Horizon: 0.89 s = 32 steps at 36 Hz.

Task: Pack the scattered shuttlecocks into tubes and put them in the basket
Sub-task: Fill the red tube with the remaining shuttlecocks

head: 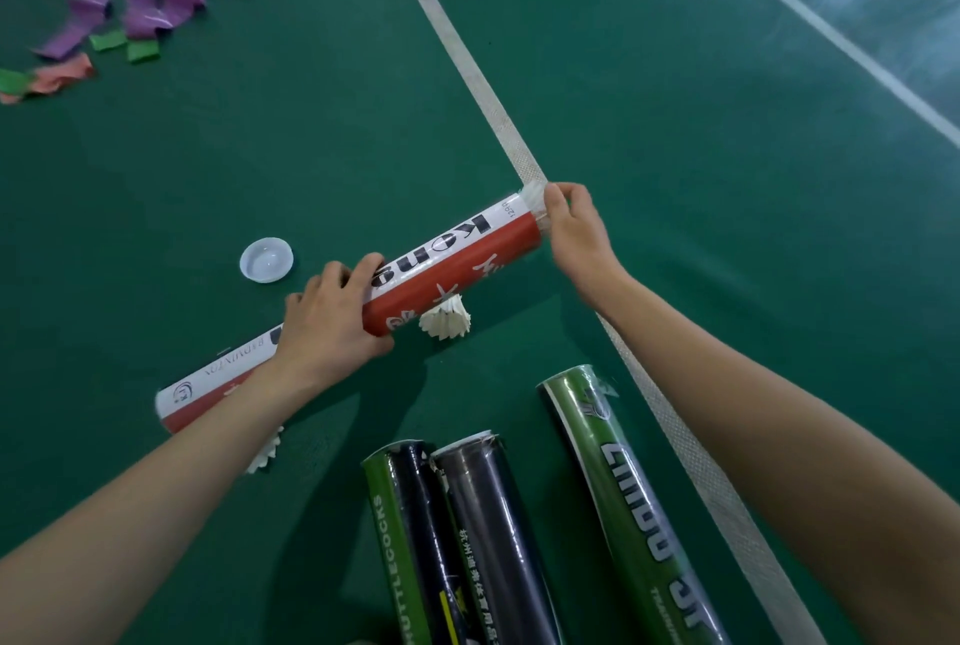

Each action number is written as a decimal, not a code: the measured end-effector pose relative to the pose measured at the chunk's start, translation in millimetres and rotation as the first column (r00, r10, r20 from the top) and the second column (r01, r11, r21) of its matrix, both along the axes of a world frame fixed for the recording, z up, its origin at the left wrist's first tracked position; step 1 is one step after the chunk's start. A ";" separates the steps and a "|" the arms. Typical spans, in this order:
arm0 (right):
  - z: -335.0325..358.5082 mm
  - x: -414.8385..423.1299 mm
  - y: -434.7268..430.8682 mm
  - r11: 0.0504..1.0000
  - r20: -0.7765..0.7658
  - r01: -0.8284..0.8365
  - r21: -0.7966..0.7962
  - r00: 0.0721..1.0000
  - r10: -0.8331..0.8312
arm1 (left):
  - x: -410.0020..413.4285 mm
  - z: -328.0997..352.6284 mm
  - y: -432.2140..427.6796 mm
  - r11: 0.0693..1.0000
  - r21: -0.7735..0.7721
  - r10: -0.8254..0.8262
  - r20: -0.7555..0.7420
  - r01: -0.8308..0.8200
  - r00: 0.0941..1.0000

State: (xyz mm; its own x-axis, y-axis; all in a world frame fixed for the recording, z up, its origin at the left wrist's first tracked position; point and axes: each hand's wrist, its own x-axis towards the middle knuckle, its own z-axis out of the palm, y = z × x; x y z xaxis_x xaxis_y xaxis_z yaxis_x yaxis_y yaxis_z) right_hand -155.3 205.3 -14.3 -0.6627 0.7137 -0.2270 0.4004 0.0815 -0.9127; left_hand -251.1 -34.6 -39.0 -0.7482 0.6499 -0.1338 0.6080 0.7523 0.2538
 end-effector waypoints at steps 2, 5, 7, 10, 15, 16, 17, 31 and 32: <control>3.5 1.4 -6.7 0.997 -0.044 -0.047 -0.066 0.998 0.044 | -0.8 0.8 -1.1 1.000 0.016 0.001 -0.007 -0.001 1.000; 4.5 0.6 -14.8 0.978 -0.068 -0.151 -0.146 0.988 0.142 | -3.3 1.4 -7.2 0.999 0.042 -0.015 -0.028 0.016 0.999; 2.9 0.4 -18.1 0.958 -0.070 -0.219 -0.186 0.975 0.210 | -5.1 0.8 -13.3 0.999 0.042 -0.031 -0.051 0.033 0.998; -3.1 -2.7 -24.8 0.929 -0.041 -0.276 -0.245 0.961 0.274 | -8.9 0.9 -22.8 0.999 0.026 -0.026 -0.071 0.028 0.997; -22.3 -15.7 -39.9 0.988 -0.015 -0.065 -0.140 0.998 0.063 | -14.8 -1.1 -31.8 0.998 -0.044 0.037 -0.058 -0.039 0.998; -27.5 -17.4 -42.9 0.996 0.006 -0.036 -0.088 0.999 0.036 | -16.5 -2.0 -34.2 0.996 -0.059 0.061 -0.049 -0.064 0.997; -31.3 -18.1 -46.6 0.999 0.032 -0.033 -0.028 0.999 0.034 | -18.3 -3.1 -37.4 0.993 -0.076 0.084 -0.038 -0.087 0.996; -71.9 -20.6 -73.7 0.499 0.488 -0.759 0.418 0.651 0.582 | -37.3 -19.8 -69.8 0.974 -0.096 0.208 0.036 -0.204 0.977; -71.2 -22.5 -72.1 0.545 0.439 -0.719 0.431 0.695 0.570 | -38.7 -20.3 -71.5 0.975 -0.095 0.204 0.031 -0.200 0.979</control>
